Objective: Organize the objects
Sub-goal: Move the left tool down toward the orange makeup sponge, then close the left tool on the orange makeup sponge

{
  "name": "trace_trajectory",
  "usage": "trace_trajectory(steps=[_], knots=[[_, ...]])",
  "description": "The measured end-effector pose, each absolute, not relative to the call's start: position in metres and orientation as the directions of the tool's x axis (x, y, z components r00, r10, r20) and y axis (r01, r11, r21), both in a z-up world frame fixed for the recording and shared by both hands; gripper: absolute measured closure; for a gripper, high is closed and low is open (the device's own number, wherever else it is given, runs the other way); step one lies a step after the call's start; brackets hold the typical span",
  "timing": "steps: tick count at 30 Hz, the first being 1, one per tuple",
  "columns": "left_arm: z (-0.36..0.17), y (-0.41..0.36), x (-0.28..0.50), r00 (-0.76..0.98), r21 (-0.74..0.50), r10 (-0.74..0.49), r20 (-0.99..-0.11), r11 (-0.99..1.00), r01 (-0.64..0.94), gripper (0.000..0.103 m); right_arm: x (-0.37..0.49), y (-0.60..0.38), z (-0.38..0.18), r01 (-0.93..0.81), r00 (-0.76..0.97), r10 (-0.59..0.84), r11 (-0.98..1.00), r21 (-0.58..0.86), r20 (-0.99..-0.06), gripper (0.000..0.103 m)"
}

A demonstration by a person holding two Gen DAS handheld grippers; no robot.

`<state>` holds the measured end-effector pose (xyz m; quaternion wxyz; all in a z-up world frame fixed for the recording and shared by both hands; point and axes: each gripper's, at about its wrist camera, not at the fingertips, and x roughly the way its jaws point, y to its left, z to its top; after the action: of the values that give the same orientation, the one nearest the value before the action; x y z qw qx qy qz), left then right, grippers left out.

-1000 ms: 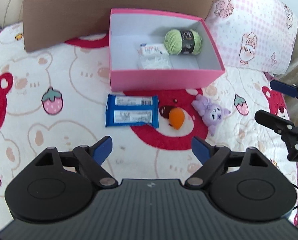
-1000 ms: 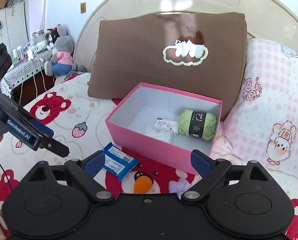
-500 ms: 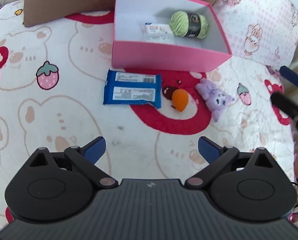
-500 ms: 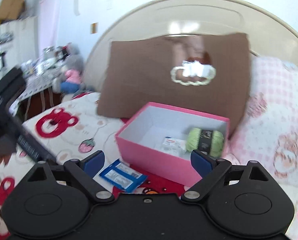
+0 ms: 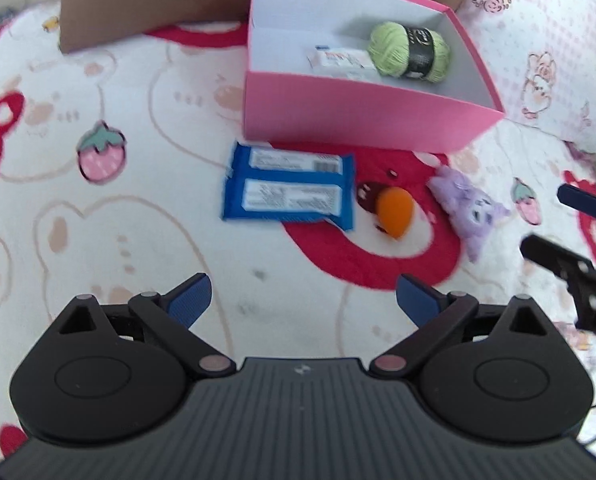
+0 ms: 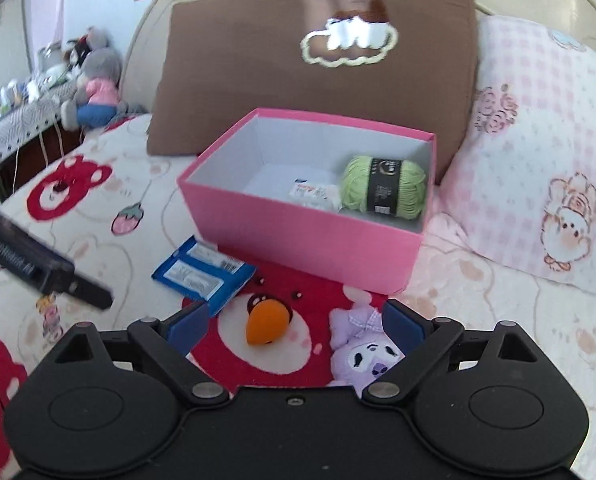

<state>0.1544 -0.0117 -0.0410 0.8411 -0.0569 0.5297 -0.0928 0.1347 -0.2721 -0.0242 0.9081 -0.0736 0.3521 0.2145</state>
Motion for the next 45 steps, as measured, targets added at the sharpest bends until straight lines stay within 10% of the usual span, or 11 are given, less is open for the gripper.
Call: trace_trajectory(steps=[24, 45], knots=[[-0.08, -0.057, 0.172, 0.483, -0.335, -0.417, -0.77, 0.908, 0.25, 0.008, 0.151, -0.231, -0.1, -0.564, 0.622, 0.374, 0.823, -0.062, -0.688, 0.031], [-0.13, -0.08, 0.211, 0.466, -0.419, -0.506, -0.725, 0.862, 0.284, 0.063, 0.186, -0.22, -0.127, -0.595, 0.582, 0.349, 0.799, -0.092, -0.735, 0.046]])
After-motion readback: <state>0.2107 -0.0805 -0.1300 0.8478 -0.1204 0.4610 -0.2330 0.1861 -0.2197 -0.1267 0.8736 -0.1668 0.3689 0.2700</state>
